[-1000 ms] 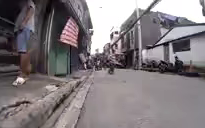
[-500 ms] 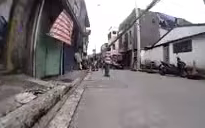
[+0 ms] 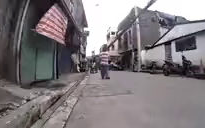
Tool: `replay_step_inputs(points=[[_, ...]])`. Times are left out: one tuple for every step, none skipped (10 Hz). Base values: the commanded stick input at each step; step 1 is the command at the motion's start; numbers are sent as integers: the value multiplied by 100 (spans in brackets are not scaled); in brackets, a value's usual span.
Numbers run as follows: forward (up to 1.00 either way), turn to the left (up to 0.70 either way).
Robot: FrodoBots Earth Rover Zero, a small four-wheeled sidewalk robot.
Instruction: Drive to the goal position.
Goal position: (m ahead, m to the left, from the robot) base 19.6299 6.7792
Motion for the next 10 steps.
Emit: replay_step_inputs(points=[[100, 2], [100, 0], [100, 0], [100, 0], [100, 0], [100, 0], [100, 0], [100, 0], [100, 0], [100, 0]])
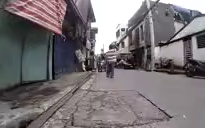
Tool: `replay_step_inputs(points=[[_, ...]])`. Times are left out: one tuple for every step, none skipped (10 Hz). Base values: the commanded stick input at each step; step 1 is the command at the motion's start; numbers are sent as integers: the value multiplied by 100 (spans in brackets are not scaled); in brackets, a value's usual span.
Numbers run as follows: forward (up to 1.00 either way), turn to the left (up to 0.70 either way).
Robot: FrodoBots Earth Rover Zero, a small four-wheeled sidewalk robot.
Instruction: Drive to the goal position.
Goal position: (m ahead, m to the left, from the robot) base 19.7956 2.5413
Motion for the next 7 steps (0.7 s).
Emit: replay_step_inputs(points=[[100, 0], [100, 0], [100, -6], [100, -25], [100, -27], [100, -6], [100, 0]])
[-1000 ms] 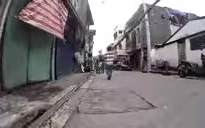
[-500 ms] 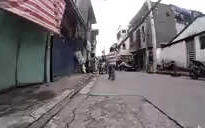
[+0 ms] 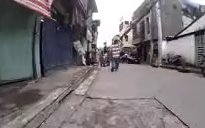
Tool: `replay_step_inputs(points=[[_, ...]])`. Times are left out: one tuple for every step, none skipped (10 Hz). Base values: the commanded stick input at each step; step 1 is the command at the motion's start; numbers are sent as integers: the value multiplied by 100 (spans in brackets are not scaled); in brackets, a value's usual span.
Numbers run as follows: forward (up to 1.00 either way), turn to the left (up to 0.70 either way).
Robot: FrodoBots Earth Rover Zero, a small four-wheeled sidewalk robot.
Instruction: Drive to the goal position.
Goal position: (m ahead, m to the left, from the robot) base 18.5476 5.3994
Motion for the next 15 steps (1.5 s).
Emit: replay_step_inputs(points=[[100, 0], [100, 0], [100, 0], [100, 0], [100, 0], [100, 0], [100, 0], [100, 0], [100, 0], [100, 0], [100, 0], [100, 0], [100, 0], [100, 0], [100, 0]])
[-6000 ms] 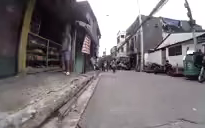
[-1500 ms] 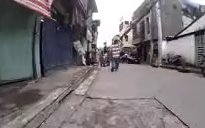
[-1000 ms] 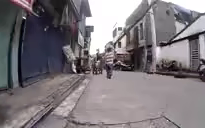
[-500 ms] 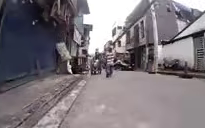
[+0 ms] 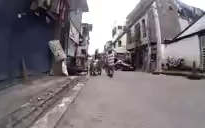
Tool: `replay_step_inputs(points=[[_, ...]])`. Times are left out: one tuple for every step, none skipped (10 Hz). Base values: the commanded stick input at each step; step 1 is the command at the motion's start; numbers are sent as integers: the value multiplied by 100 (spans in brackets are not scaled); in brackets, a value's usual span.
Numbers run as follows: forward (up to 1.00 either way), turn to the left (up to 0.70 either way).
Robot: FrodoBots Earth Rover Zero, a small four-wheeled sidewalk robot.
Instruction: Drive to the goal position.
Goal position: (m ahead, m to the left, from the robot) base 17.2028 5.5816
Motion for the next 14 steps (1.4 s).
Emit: replay_step_inputs(points=[[100, 0], [100, 0], [100, 0], [100, 0], [100, 0], [100, 0], [100, 0], [100, 0], [100, 0], [100, 0], [100, 0], [25, 0], [0, 0], [0, 0]])
